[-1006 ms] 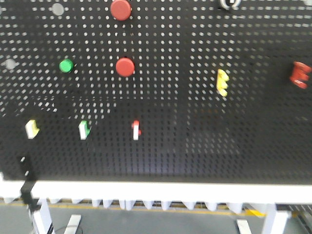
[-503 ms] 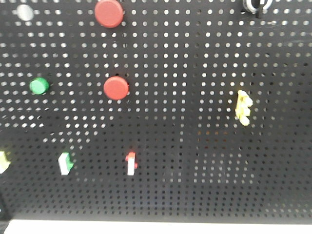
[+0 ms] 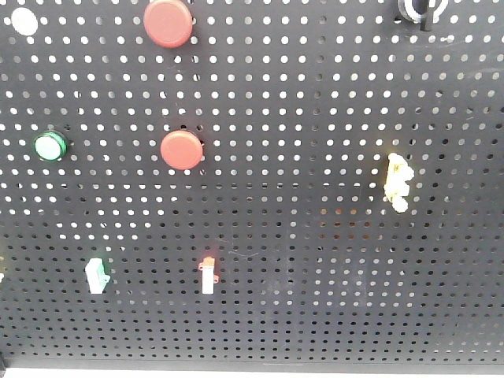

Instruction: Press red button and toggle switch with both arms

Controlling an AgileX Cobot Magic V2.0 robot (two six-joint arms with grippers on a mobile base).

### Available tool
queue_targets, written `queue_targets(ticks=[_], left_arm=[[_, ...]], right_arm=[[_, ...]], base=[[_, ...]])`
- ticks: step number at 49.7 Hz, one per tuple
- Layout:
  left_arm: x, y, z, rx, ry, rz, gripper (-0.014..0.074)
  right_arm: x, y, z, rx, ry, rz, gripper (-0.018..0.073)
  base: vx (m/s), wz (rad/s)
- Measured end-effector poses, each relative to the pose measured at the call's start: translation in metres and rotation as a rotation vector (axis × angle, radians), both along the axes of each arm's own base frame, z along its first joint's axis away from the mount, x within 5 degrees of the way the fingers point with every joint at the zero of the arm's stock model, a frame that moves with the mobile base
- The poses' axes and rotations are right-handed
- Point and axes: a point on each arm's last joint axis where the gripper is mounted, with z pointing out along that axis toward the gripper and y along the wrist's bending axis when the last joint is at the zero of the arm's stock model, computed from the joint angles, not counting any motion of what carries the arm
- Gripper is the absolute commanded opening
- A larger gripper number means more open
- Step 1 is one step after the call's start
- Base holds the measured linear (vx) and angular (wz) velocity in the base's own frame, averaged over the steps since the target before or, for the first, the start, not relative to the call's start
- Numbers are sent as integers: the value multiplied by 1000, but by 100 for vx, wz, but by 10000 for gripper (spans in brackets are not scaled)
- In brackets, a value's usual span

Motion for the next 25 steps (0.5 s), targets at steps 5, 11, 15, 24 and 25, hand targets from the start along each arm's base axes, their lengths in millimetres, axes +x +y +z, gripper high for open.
queue_targets(ticks=[5,11,15,24,25], left_arm=[[0,0,0,0,0,0,2],[0,0,0,0,0,0,2],[0,0,0,0,-1,0,2],[0,0,0,0,-2,0,2],[0,0,0,0,-2,0,2]], right_arm=[[0,0,0,-40,-1,7,-3],[0,0,0,-50,-2,8,-3],[0,0,0,-62,-2,11,-3],[0,-1,0,-125,-4,22,-3],[0,-1,0,-127,-4,23,-3]], base=[[0,0],[0,0],[0,0],[0,0],[0,0]])
